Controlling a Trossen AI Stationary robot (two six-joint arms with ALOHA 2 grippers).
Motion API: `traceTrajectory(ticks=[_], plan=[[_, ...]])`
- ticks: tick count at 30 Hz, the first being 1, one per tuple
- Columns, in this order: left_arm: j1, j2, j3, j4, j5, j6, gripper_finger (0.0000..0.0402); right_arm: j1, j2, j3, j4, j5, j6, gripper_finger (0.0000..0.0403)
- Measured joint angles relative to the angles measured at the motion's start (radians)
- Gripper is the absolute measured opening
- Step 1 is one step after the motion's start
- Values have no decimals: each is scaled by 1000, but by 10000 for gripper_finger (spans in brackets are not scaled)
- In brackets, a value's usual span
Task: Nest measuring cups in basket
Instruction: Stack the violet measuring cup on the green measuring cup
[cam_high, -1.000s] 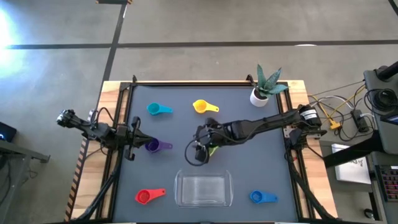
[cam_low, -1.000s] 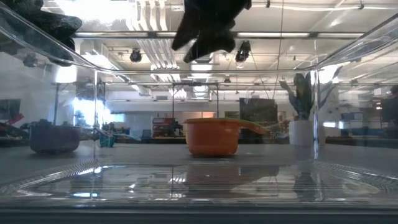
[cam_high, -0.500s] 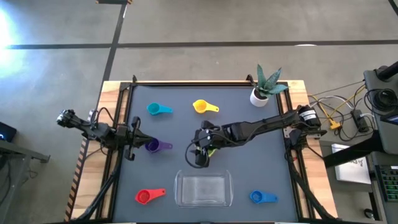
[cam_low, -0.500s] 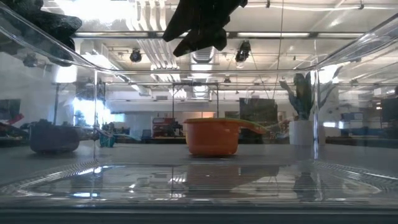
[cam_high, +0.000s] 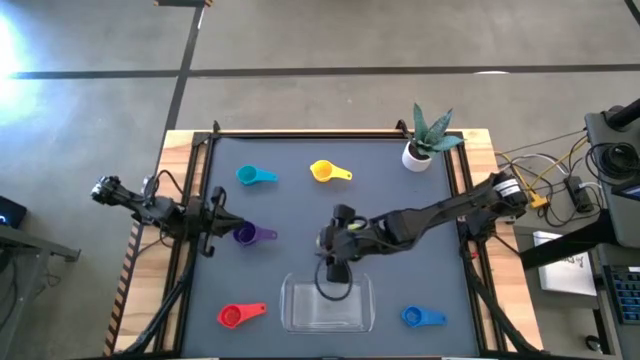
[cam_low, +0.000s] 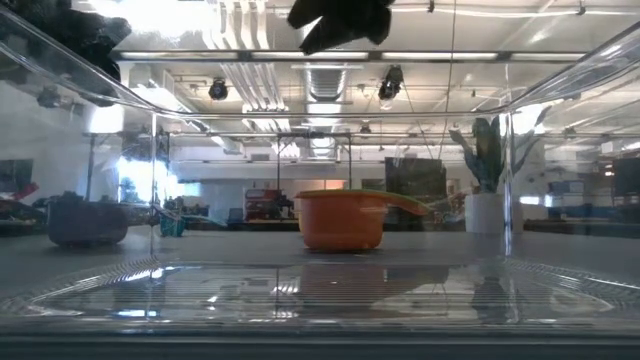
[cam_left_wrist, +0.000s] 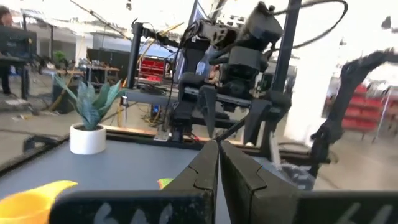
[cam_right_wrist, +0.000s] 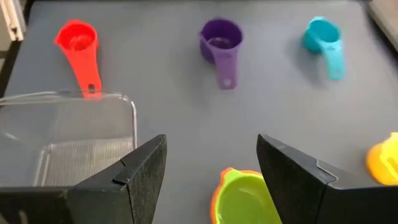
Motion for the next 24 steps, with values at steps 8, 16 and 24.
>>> traceTrajectory(ticks=[8, 16, 24], plan=[[0, 86, 97, 16, -56, -51, 0, 79, -155, -100, -2, 135, 65, 237], [0, 407, 460, -536, -259, -250, 0, 121, -324, -283, 18, 243, 183, 237], [2, 714, 707, -886, -263, -380, 21, 161, -445, -463, 158, 245, 215, 237]])
